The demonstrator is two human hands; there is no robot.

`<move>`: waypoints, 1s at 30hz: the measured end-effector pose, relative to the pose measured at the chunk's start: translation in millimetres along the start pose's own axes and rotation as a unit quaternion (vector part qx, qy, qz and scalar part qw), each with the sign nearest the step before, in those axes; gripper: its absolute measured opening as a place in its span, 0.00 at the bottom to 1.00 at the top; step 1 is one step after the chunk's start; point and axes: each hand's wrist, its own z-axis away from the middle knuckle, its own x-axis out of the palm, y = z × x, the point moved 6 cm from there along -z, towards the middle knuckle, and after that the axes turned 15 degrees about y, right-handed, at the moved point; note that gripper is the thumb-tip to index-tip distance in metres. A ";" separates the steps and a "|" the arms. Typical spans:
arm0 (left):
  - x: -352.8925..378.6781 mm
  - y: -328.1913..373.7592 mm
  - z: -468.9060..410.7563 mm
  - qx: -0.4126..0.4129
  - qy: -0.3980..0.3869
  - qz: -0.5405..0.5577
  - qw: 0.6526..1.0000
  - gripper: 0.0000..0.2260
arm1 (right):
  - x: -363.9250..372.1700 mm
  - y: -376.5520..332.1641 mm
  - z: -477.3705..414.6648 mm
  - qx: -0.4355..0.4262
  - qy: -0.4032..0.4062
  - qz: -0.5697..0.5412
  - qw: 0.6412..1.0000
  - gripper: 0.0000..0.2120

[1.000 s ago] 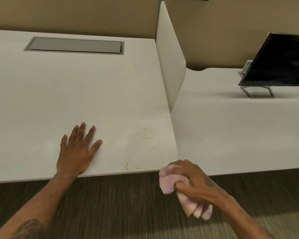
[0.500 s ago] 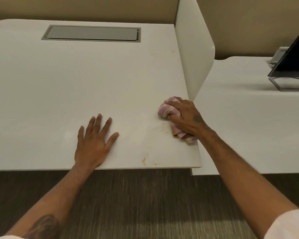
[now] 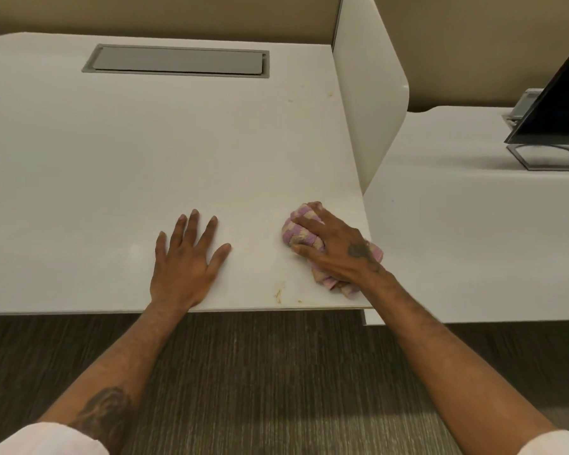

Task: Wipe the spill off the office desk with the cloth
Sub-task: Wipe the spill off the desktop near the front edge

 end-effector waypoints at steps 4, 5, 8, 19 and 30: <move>0.6 -0.5 0.1 -0.004 -0.004 0.008 1.000 0.33 | 6.7 -15.8 11.7 -0.021 0.007 0.005 1.000 0.25; 0.8 -0.9 0.3 -0.004 -0.004 0.010 1.000 0.33 | 8.9 -19.5 14.9 -0.023 0.005 0.004 1.000 0.24; 1.4 -1.1 -0.5 -0.001 -0.007 0.005 1.000 0.33 | 11.5 -32.2 27.9 -0.034 0.003 -0.011 0.999 0.23; 1.3 -1.5 -1.1 0.003 -0.008 0.012 1.000 0.34 | 13.2 -87.4 78.2 -0.087 -0.052 -0.105 0.989 0.15; 0.2 -1.1 -0.2 -0.004 -0.010 0.014 1.000 0.31 | -75.2 -25.5 26.9 0.179 0.065 -0.289 0.938 0.10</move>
